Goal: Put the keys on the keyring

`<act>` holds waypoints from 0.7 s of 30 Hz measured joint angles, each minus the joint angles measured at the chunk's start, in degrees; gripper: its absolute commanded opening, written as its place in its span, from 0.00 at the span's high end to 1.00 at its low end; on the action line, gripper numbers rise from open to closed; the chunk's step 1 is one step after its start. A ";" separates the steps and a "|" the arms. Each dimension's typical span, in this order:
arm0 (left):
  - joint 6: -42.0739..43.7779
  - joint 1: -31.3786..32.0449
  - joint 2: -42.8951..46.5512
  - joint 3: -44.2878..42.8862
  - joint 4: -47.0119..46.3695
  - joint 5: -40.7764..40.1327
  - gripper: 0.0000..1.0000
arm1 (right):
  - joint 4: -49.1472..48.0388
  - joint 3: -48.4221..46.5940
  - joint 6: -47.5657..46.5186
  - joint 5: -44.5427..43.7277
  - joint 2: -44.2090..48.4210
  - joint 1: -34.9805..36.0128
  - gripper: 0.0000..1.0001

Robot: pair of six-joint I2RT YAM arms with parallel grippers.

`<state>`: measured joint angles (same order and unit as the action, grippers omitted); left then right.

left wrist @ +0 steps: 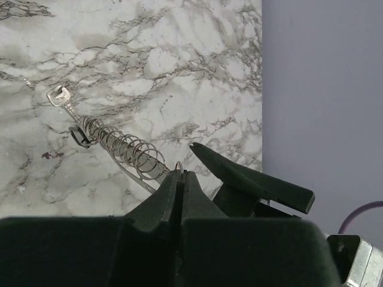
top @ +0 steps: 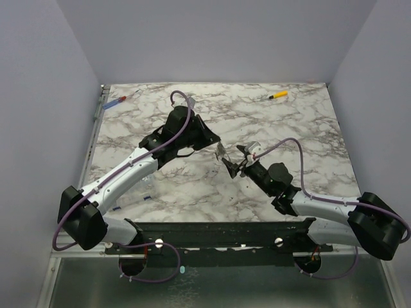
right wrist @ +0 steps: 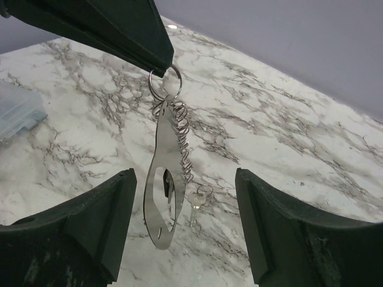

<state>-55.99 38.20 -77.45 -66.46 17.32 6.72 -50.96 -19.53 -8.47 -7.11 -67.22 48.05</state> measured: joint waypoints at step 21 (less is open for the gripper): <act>-0.61 -0.63 1.22 1.29 -1.01 1.44 1.00 | -9.94 -4.79 0.94 -1.75 -8.81 0.00 0.50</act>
<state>-56.60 37.56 -76.23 -65.17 16.32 8.16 -60.90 -24.32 -7.53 -8.86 -76.03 48.05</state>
